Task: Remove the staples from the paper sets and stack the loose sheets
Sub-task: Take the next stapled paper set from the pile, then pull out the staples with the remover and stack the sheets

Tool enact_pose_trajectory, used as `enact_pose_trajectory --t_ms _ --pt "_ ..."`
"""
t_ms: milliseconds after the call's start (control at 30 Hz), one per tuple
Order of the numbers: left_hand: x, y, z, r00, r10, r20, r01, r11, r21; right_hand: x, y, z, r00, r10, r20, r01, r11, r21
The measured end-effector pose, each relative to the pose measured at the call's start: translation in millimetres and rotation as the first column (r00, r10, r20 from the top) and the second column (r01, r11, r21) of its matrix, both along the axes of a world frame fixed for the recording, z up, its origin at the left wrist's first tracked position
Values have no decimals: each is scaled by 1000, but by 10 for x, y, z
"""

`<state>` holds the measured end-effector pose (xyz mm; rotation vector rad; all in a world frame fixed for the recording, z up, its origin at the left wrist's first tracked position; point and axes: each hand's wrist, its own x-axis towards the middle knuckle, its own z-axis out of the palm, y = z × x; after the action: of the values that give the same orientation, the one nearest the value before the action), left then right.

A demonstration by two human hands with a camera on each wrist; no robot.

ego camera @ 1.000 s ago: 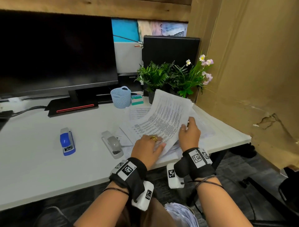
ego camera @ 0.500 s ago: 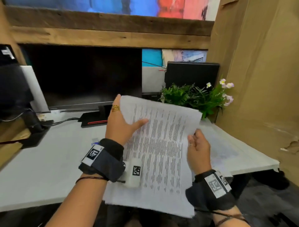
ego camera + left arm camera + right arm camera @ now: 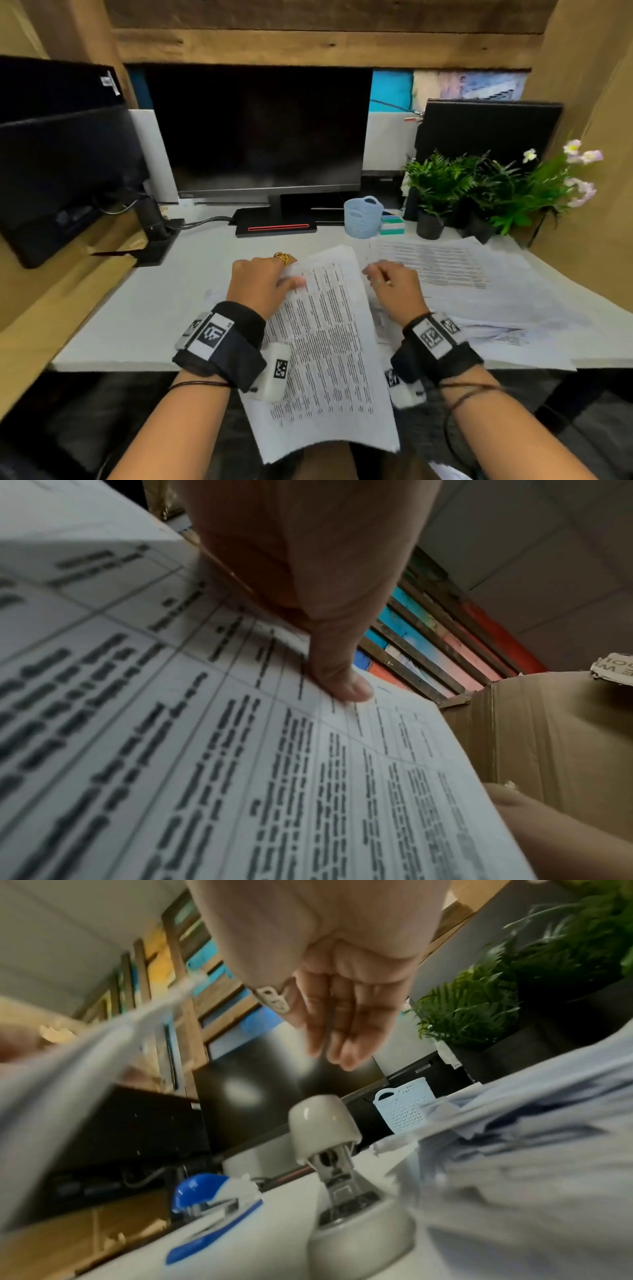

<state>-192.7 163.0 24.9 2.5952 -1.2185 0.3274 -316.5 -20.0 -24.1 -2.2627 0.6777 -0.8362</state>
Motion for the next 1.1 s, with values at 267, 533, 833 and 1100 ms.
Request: enact_pose_trajectory --t_ms 267,533,833,1100 --pt "85 162 -130 996 -52 -71 49 998 -45 729 -100 -128 654 13 -757 -53 998 -29" --pt "56 202 -222 999 -22 -32 21 998 -53 646 -116 -51 891 114 -439 105 891 443" --pt "-168 81 -388 986 -115 117 142 957 -255 180 197 129 856 -193 480 -397 349 849" --pt "-296 -20 -347 970 -147 192 187 959 -213 -173 285 149 761 -384 523 -489 191 851"
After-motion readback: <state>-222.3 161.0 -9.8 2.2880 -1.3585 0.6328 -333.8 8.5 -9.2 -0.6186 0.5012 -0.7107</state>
